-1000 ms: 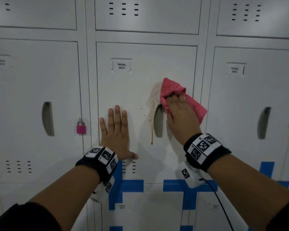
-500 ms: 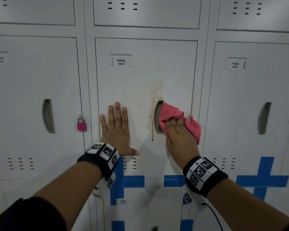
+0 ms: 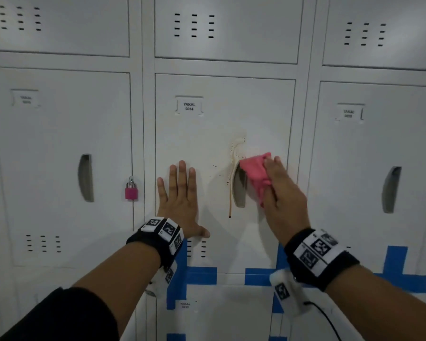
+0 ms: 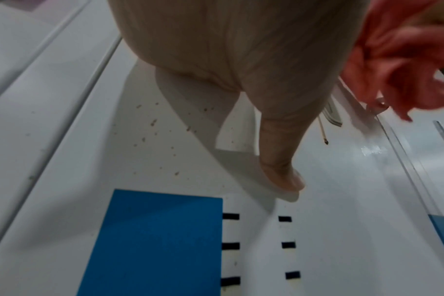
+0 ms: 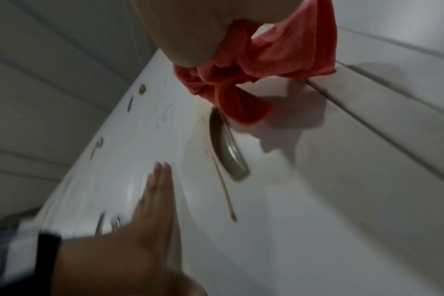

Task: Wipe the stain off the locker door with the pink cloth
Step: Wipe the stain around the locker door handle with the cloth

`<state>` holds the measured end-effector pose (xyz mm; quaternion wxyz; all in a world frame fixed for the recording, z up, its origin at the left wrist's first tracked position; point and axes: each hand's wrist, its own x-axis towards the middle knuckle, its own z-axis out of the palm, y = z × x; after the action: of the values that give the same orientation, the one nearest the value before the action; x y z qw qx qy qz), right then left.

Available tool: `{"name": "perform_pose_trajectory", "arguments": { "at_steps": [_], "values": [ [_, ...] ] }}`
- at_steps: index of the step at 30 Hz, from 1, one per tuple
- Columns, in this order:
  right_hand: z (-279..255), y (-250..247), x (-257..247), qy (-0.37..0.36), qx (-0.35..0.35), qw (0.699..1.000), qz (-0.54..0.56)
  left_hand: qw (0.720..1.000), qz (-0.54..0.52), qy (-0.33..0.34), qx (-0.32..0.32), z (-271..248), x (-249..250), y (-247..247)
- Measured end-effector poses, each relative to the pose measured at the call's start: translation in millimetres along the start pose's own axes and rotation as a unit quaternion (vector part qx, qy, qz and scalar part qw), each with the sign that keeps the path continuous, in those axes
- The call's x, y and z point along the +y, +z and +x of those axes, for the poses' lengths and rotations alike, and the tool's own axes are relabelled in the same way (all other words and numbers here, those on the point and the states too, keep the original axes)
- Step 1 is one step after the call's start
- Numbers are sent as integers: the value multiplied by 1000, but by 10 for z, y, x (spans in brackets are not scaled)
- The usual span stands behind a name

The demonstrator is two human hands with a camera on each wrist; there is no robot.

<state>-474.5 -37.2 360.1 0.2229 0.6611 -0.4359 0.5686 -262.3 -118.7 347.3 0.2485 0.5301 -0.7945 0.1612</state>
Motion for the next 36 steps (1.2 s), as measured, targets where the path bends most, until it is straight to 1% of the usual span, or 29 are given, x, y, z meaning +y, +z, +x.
{"name": "perform_pose_trajectory", "arguments": {
  "at_steps": [4,5,6,7,8,10,11,12,15,20,24,26,28,32,34,36],
  "values": [
    [491,-65,-250,15,110,993,27,1000,5,-7,-2,6,15,5],
    [598,-60,-279,15,126,991,33,1000,5,-6,-2,9,18,8],
    [693,-46,-298,11,125,991,39,1000,6,-6,-2,9,18,10],
    [779,-10,-288,3,107,994,39,1000,8,-6,0,11,17,12],
    [850,43,-249,-7,71,997,23,1000,9,-7,1,12,13,16],
    [913,162,-152,-20,-23,998,-60,1000,9,-9,1,10,13,23],
    [906,220,-106,-26,-55,993,-98,1000,7,-8,1,12,11,28],
    [887,259,-82,-31,-72,990,-120,1000,5,-8,0,12,9,31],
    [837,279,-93,-52,-89,985,-137,1000,10,-8,6,18,10,44],
    [734,315,-125,-102,-139,973,-153,1000,9,-8,15,23,19,50],
    [630,420,-104,-163,-148,966,-137,1000,7,-9,12,18,21,40],
    [596,447,-89,-205,-189,949,-146,1000,8,-11,12,13,26,37],
    [554,444,-76,-258,-225,925,-165,1000,7,-11,14,10,33,23],
    [460,377,-48,-343,-242,893,-160,1000,7,-7,15,4,26,2],
    [441,343,-8,-372,-249,879,-163,1000,3,-3,12,0,19,-6],
    [433,303,30,-389,-271,863,-173,1000,-1,-1,6,-2,14,-6]
  ]
}}
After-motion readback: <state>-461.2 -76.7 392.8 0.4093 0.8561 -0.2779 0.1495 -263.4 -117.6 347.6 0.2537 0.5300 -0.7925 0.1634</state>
